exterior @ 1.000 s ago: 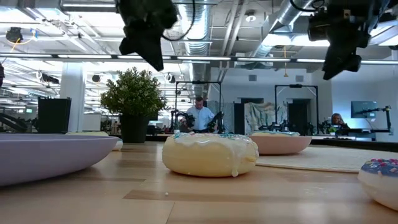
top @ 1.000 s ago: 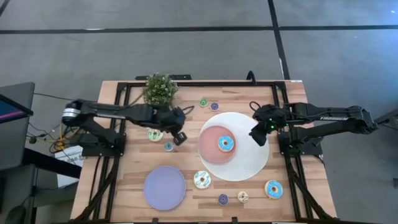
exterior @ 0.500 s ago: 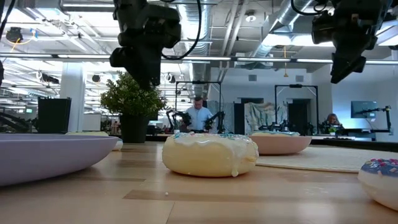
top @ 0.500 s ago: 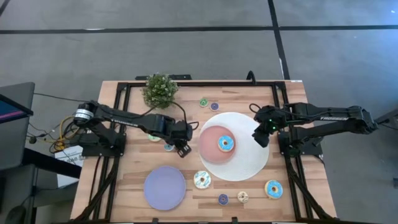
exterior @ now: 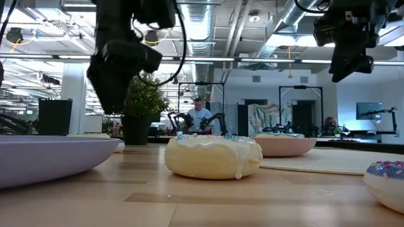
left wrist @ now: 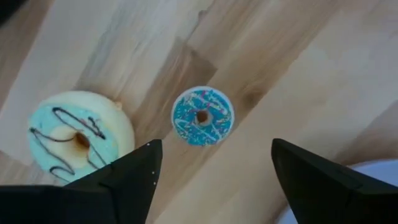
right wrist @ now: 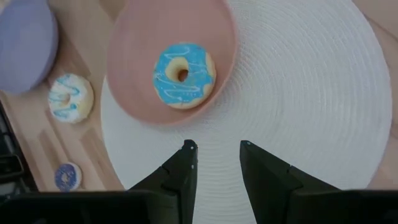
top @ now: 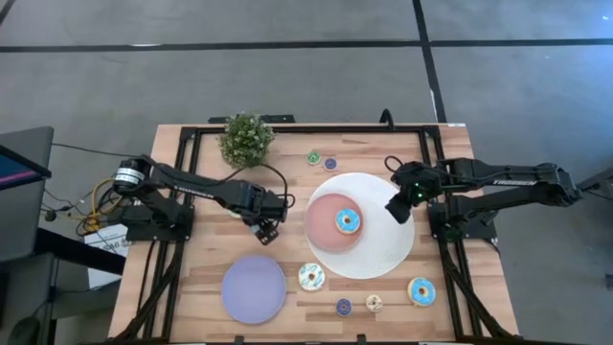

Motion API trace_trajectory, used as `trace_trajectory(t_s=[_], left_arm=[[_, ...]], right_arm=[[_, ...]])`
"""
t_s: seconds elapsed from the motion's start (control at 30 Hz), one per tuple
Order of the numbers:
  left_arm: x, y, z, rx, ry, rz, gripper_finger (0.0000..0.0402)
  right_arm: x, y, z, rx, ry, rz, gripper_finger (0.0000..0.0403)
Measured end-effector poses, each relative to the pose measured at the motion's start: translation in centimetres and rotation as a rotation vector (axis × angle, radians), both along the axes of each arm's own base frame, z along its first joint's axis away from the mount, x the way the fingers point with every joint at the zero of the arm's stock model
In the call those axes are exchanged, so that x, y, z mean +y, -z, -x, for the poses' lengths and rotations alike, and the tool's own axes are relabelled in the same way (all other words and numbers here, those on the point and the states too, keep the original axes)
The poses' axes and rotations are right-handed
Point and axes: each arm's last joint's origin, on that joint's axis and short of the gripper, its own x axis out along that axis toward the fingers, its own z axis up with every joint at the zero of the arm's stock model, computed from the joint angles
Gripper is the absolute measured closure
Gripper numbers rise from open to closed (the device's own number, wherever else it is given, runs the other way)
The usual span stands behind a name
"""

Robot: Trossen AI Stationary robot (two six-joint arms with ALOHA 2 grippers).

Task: Pick & Place donuts
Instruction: Put the small light blue donut on the purple plate

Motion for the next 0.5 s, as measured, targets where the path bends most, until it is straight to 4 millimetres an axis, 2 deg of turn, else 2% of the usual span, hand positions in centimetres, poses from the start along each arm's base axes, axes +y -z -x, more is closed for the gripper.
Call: trace_trajectory(t_s=[0.27,0.5], left_arm=[[0.2,1.2,-0.2,-0.052,0.099,-0.055,0.0104],[0.6,2.1,-0.5,-0.004,0.203,-0.058,0.0105]], right_arm=[[0.0,-0.3,-0.4,-0.047,0.029,-0.015,0.029],[0.0,-0.3,-0.5,-0.057,0.094,-0.058,0.029]])
